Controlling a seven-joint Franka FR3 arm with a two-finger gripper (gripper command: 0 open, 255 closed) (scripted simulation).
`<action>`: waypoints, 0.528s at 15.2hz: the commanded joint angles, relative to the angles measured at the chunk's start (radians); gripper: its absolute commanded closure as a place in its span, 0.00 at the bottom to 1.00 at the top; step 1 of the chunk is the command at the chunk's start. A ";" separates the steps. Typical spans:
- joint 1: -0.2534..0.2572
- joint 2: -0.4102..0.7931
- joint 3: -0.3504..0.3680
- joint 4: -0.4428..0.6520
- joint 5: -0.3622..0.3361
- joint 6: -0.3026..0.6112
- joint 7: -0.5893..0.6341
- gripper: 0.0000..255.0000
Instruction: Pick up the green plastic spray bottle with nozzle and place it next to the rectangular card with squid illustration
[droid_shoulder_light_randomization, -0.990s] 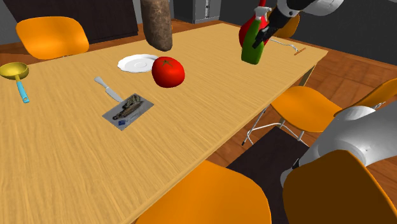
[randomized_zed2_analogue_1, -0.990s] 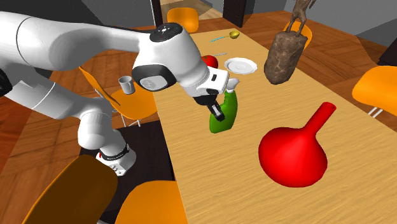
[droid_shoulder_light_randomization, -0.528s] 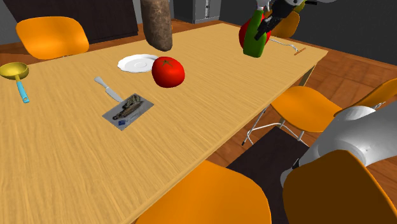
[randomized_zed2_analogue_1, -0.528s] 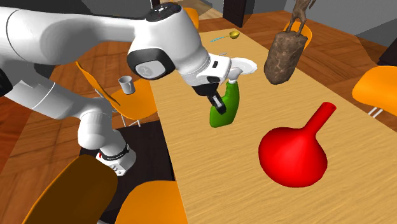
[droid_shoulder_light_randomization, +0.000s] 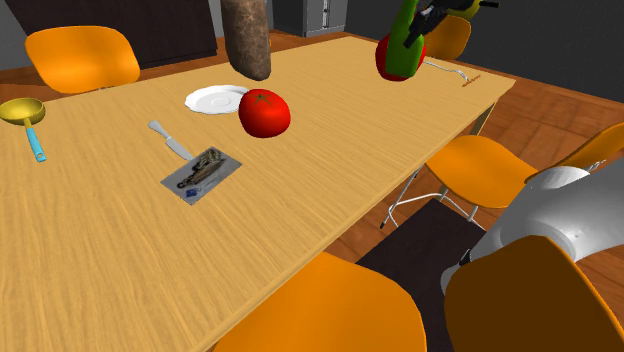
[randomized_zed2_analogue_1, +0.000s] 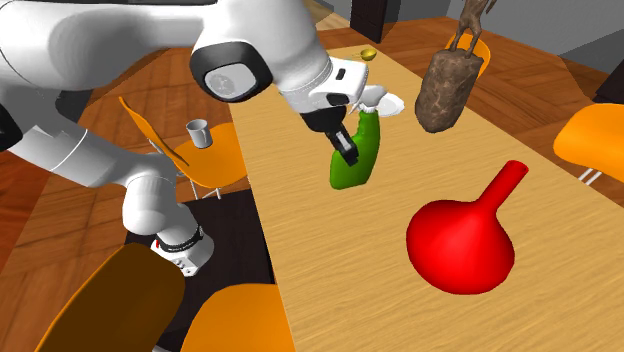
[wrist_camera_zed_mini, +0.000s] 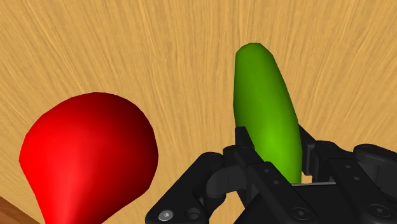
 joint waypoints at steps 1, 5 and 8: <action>0.002 0.004 0.002 0.031 0.001 -0.027 0.003 1.00; 0.006 0.016 0.005 0.095 0.004 -0.079 0.008 1.00; 0.009 0.028 0.005 0.145 0.007 -0.118 0.011 1.00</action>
